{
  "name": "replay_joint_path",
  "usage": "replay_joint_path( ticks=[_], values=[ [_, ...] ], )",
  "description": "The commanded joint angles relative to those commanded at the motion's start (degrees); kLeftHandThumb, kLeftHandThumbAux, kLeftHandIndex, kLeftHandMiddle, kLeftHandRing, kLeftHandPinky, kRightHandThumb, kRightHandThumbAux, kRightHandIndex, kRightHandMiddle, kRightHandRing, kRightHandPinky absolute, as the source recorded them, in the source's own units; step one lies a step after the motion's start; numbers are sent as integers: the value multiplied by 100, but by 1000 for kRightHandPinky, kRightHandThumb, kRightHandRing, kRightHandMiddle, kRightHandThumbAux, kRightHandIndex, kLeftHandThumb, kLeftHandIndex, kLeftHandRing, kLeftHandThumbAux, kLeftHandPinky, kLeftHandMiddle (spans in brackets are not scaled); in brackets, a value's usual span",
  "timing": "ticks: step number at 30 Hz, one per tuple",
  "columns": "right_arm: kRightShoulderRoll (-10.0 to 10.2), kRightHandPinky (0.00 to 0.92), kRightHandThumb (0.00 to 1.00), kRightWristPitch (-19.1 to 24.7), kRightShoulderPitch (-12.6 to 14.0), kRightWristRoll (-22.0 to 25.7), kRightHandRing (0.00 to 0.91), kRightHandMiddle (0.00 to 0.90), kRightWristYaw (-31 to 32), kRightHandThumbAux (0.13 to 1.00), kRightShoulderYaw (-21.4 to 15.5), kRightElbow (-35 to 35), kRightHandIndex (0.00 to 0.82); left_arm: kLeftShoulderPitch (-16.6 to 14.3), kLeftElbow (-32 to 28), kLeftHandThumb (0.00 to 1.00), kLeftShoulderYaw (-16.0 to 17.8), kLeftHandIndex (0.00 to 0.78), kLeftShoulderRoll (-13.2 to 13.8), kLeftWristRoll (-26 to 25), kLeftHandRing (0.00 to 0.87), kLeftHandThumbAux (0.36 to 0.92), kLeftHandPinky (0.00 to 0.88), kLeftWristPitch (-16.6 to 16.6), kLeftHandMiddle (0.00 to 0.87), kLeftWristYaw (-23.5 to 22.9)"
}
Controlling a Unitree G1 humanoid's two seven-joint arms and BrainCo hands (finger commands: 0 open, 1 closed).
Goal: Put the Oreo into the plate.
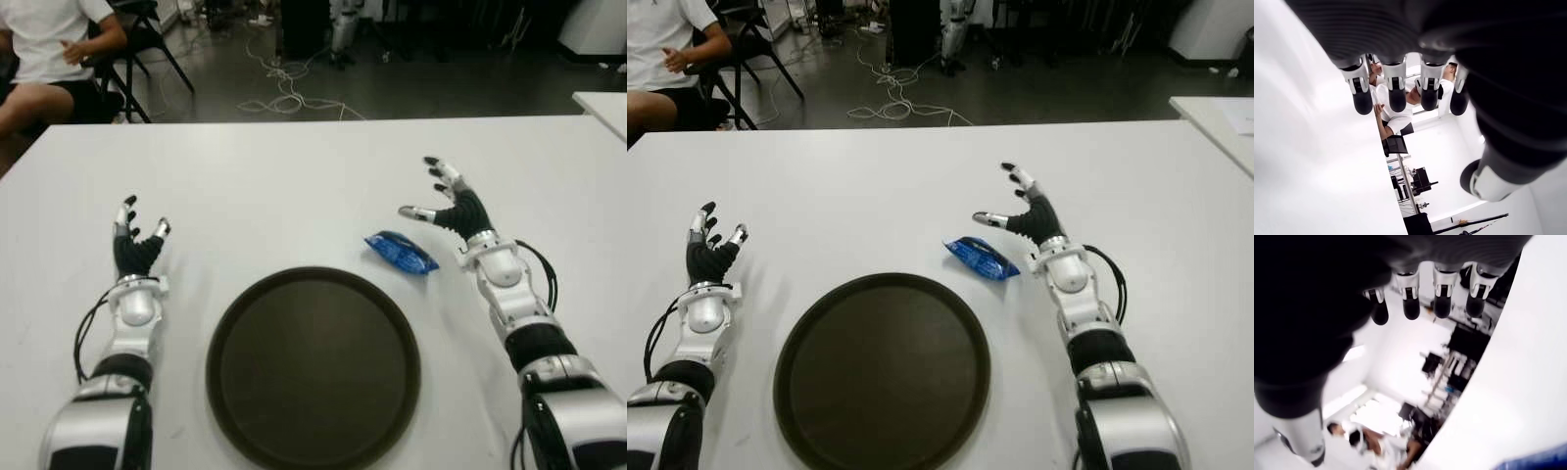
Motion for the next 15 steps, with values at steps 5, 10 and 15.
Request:
replay_joint_path(
  ticks=[5, 10, 15],
  values=[
    [-42, 0, 0, 206, 124, -40, 17, 50, 73, 641, 60, -357, 59, 7, -8, 0, -13, 47, 3, 15, 32, 712, 14, -18, 52, 14],
    [-80, 0, 0, 380, 231, -37, 3, 23, 189, 627, 96, -663, 40, 11, -18, 0, -1, 42, -9, -4, 27, 701, 16, -29, 46, 1],
    [-72, 0, 0, 510, 293, -14, 7, 32, 254, 607, 94, -832, 46, 11, -21, 0, 9, 40, -12, -21, 31, 708, 19, -23, 47, -17]
  ],
)
